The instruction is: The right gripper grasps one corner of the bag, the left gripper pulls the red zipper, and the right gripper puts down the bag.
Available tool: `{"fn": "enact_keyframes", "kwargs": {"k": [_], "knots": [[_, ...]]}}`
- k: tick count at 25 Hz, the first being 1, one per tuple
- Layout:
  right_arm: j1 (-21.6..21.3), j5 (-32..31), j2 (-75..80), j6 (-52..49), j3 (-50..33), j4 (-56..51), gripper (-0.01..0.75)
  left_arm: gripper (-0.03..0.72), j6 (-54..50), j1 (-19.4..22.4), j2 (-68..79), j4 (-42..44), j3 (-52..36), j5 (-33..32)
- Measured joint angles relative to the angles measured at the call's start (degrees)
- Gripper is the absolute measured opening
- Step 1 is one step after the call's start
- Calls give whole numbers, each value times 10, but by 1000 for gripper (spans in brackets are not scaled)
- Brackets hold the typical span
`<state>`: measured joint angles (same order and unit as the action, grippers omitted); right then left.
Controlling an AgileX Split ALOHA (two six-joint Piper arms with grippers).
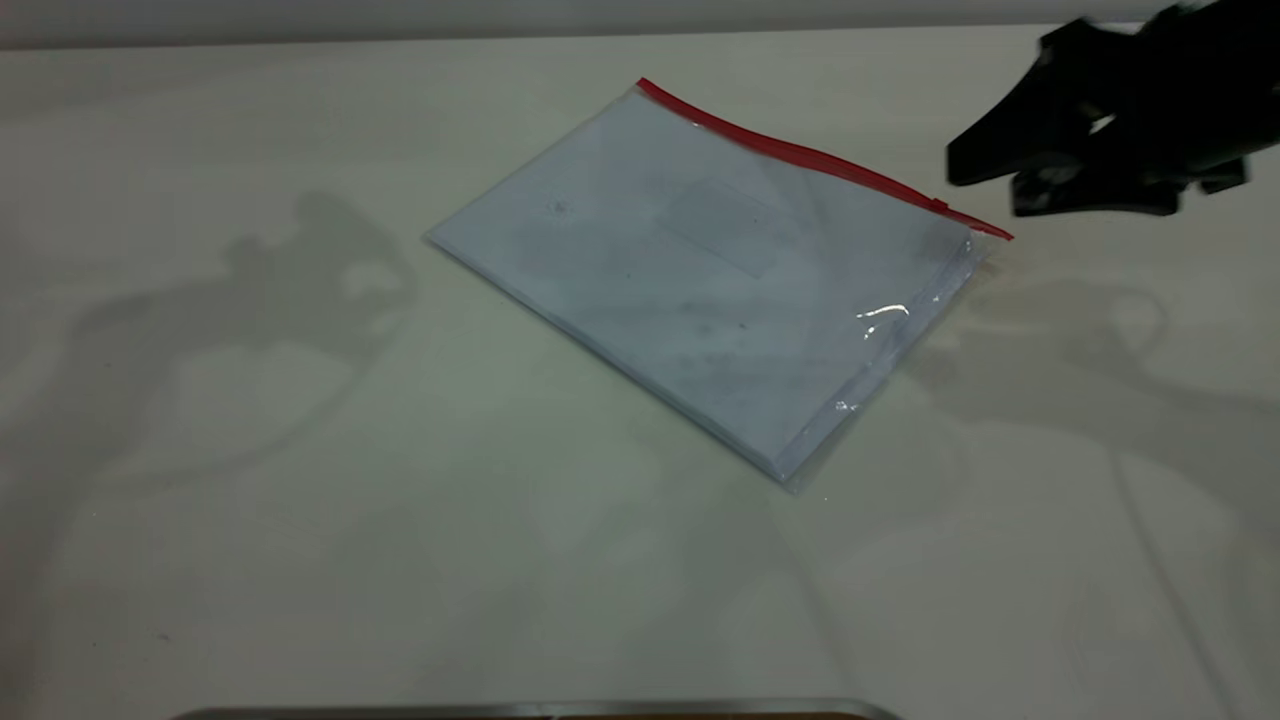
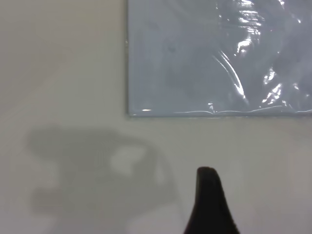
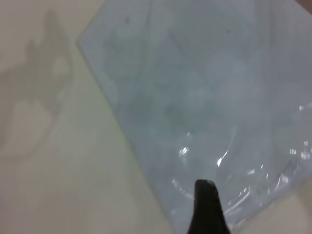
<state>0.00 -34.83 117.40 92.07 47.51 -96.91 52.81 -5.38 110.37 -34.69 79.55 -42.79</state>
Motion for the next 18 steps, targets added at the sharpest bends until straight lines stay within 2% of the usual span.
{"fn": "enact_keyframes", "kwargs": {"k": [9,18], "knots": [[-13,-5,132,-1,108,6,576,580,-9,-3,1,2,2,-21],[-75,-13,194,0,141,20,576,580,-18,-3,1,-3,2,-25]]}}
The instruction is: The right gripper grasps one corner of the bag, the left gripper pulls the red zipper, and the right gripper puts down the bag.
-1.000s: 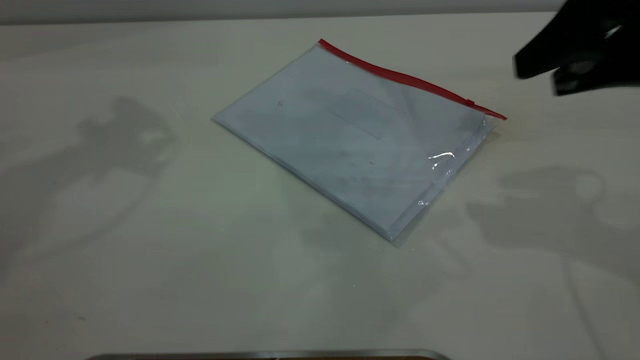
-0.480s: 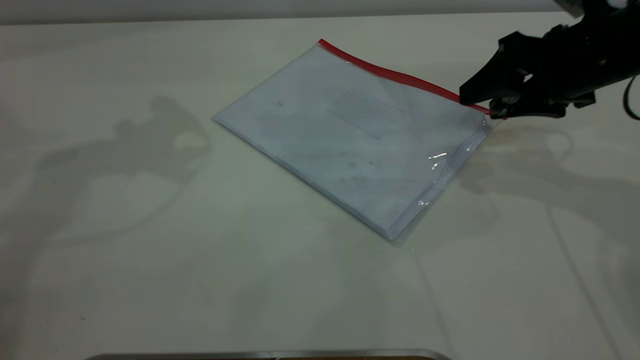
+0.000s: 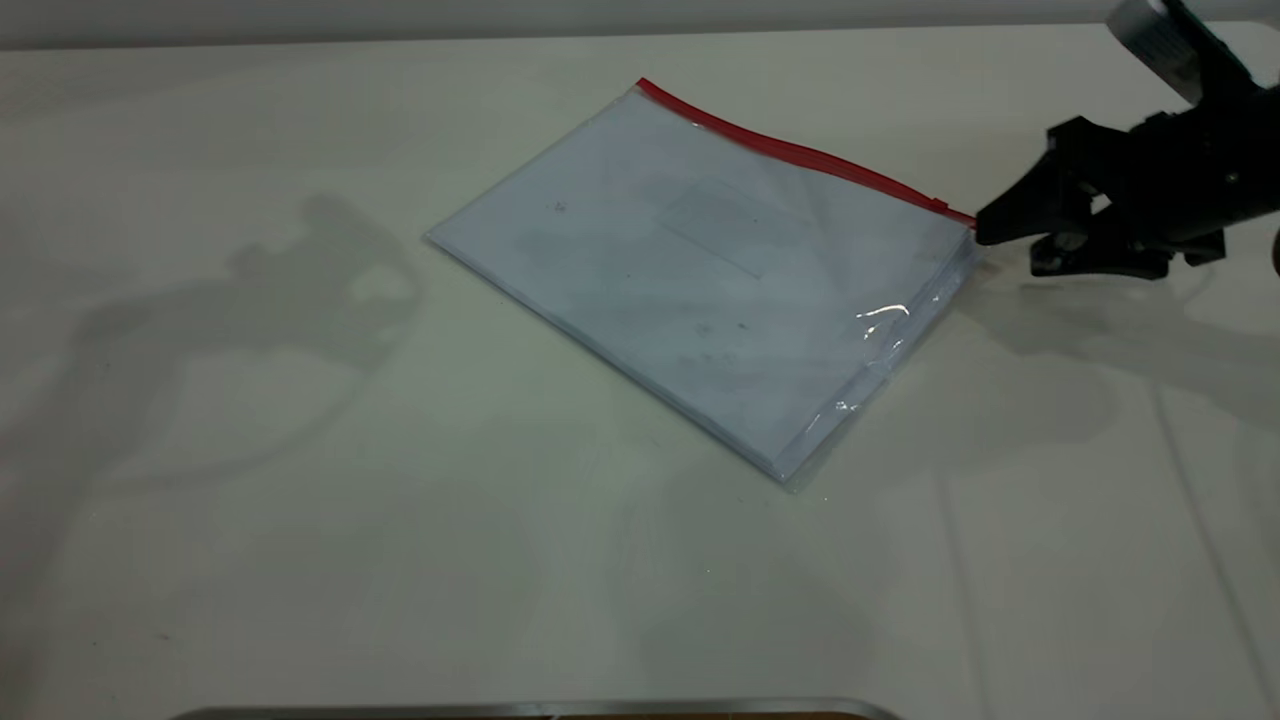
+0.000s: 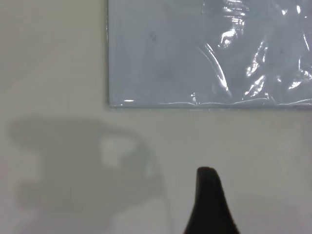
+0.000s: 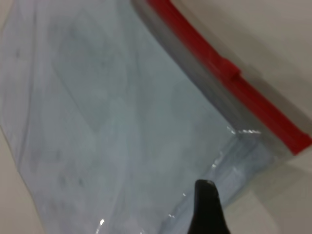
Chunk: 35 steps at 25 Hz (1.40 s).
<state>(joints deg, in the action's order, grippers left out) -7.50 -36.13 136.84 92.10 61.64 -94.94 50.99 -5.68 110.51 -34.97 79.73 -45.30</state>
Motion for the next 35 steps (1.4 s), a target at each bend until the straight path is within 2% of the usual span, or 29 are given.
{"fn": "enact_keyframes", "kwargs": {"k": [5,14,25,30,33,35], "knots": [[1,-30,24,35,1,-10,576,580,0,0,2,-10,0,0],[1,-37,52,114,3,-70,576,580,-2,0,4,-11,0,1],[2,-82,84,121,59,-75,576,580,-2,0,4,-24,0,2],[21,-106,107,121,75,-76,575,580,-3,0,4,-24,0,5],[35,-109,110,121,82,-75,553,580,-3,0,4,-24,0,6],[37,-113,111,123,89,-75,505,580,-3,0,4,-25,0,6]]}}
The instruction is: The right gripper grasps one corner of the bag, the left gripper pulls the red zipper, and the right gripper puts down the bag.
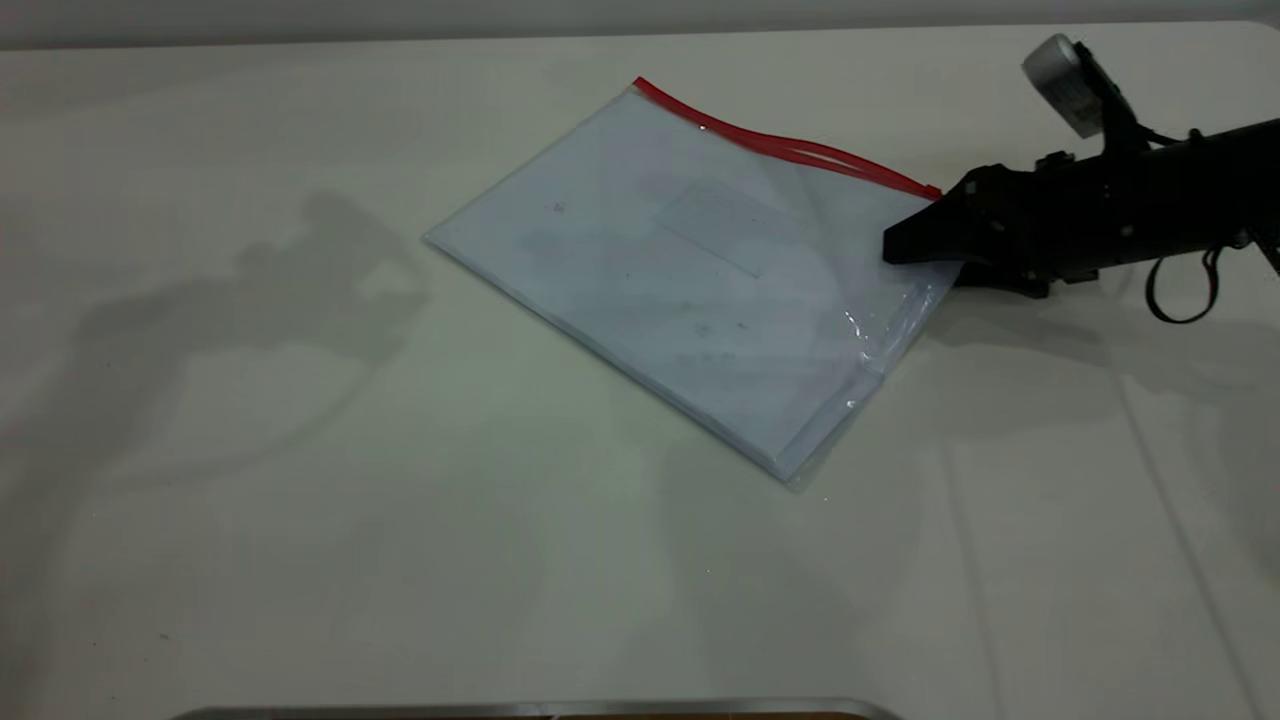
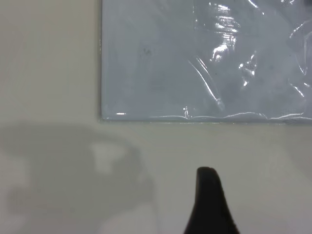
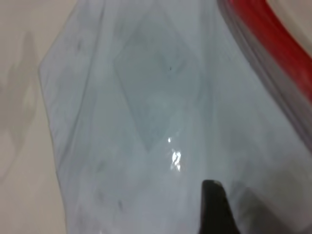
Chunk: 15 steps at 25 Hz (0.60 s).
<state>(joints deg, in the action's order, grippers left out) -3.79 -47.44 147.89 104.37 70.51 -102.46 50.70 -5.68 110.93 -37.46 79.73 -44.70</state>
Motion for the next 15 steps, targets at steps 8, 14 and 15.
{"fn": "enact_keyframes", "kwargs": {"k": [8,14,15], "knots": [[-1,-30,2,0,52,22,50,580,5,0,0,0,0,0],[3,-116,2,-16,110,159,33,580,62,0,13,6,0,-6],[7,-132,2,-27,122,189,33,580,74,-1,20,6,0,-6]]}}
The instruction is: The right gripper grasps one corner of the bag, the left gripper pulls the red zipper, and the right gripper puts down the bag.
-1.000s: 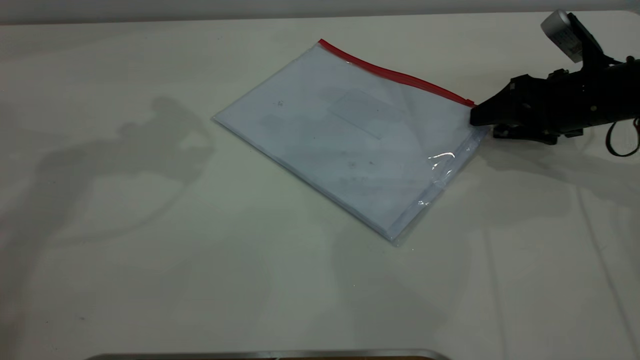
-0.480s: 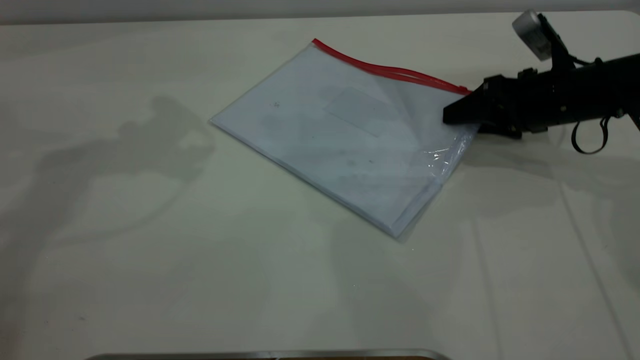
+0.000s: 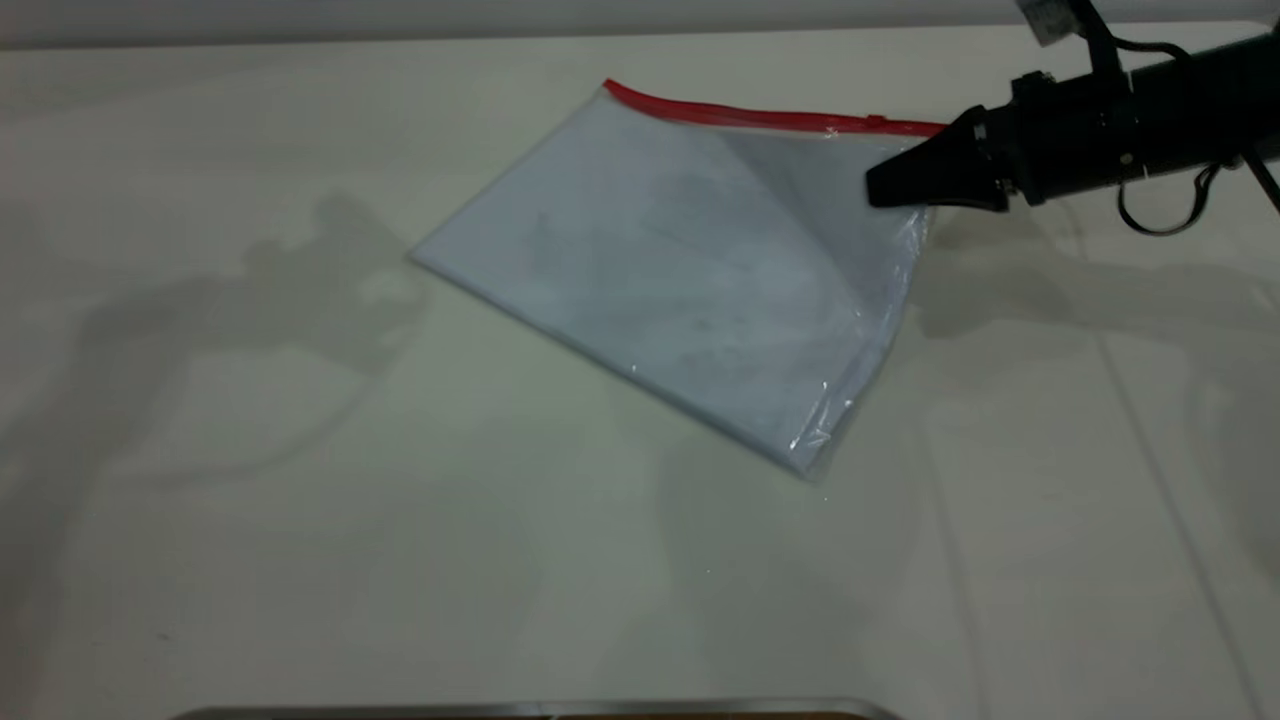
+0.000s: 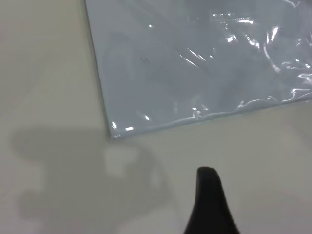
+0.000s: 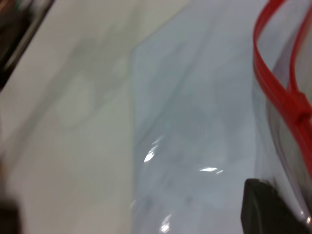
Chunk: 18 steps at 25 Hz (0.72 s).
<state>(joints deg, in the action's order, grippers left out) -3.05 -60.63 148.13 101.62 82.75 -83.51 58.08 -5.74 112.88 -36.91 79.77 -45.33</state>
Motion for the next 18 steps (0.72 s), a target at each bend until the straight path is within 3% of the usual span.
{"fn": "enact_keyframes", "kwargs": {"k": [5,12,18], "knots": [[42,-36,1,-104,80,155,33,580,79,-7,48,-35,5,3],[143,-50,2,-226,192,343,33,580,168,-58,96,-72,52,-9],[198,-50,2,-234,241,320,33,580,209,-85,113,-75,69,-10]]}}
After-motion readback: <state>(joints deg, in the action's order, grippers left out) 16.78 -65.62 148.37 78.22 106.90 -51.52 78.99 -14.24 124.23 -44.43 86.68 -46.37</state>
